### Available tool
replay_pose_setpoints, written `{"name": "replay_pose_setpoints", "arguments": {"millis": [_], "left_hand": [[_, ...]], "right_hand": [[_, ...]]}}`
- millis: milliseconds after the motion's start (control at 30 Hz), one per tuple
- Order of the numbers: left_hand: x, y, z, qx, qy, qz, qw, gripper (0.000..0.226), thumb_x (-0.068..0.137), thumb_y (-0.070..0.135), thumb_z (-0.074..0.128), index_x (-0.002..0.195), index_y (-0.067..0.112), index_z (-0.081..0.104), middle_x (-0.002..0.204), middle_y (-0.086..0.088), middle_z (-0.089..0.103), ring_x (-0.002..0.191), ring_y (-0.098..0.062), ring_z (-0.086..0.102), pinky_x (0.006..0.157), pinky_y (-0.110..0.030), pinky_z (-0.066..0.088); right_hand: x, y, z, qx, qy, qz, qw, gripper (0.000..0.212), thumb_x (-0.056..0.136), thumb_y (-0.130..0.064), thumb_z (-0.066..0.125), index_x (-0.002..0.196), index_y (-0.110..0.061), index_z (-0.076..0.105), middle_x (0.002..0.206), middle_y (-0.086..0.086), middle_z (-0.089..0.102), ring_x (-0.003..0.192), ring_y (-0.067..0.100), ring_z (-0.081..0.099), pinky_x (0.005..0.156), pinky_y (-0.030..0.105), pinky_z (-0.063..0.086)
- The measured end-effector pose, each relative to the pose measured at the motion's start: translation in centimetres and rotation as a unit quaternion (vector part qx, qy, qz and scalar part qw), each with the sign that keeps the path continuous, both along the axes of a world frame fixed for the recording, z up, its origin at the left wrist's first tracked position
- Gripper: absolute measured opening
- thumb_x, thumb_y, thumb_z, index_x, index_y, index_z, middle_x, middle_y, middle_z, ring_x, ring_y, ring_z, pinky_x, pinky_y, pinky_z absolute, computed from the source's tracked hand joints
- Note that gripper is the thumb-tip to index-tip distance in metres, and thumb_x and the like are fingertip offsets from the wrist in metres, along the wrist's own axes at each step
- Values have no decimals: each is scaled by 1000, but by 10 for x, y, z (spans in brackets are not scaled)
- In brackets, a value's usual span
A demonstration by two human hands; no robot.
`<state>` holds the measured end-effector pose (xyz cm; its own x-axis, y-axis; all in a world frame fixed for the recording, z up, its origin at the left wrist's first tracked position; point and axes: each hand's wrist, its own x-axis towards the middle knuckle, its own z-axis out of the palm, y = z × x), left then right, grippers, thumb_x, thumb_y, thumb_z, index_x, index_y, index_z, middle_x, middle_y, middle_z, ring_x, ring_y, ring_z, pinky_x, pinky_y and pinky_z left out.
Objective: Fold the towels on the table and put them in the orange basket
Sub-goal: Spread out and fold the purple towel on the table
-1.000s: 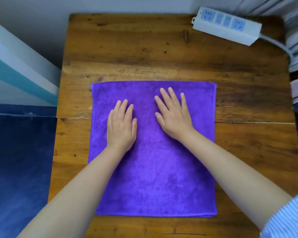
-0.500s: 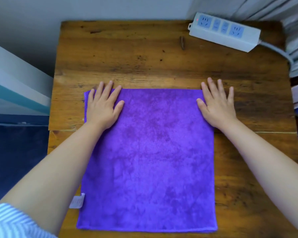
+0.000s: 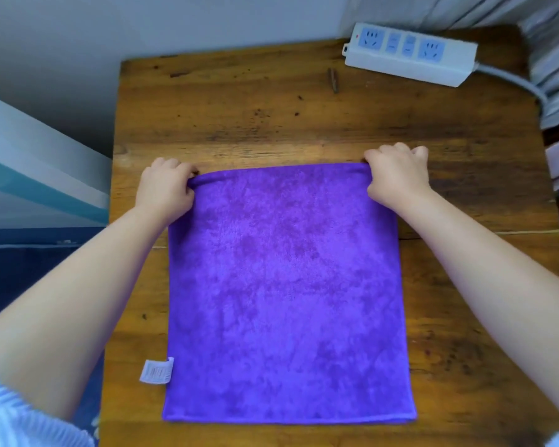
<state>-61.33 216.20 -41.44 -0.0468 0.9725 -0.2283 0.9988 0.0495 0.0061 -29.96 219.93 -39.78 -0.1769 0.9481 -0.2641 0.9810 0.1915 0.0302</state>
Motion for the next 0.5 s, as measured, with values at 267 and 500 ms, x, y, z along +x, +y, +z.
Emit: {"name": "replay_pose_setpoints", "arguments": {"millis": [267, 500], "left_hand": [[-7, -49, 31, 127, -31, -12, 991, 24, 85, 1, 49, 102, -6, 64, 99, -28, 58, 98, -43, 49, 75, -46, 43], [-26, -141, 57, 207, -103, -122, 965, 20, 79, 4, 52, 84, -7, 69, 78, -26, 66, 75, -43, 60, 64, -49, 49]], "right_hand": [[10, -47, 32, 120, 58, -37, 990, 24, 81, 2, 49, 98, 2, 65, 100, 21, 61, 100, 37, 49, 88, 43, 36], [17, -131, 66, 168, 73, -5, 983, 26, 78, 7, 48, 97, 4, 65, 98, 25, 64, 99, 41, 50, 83, 43, 37]]}}
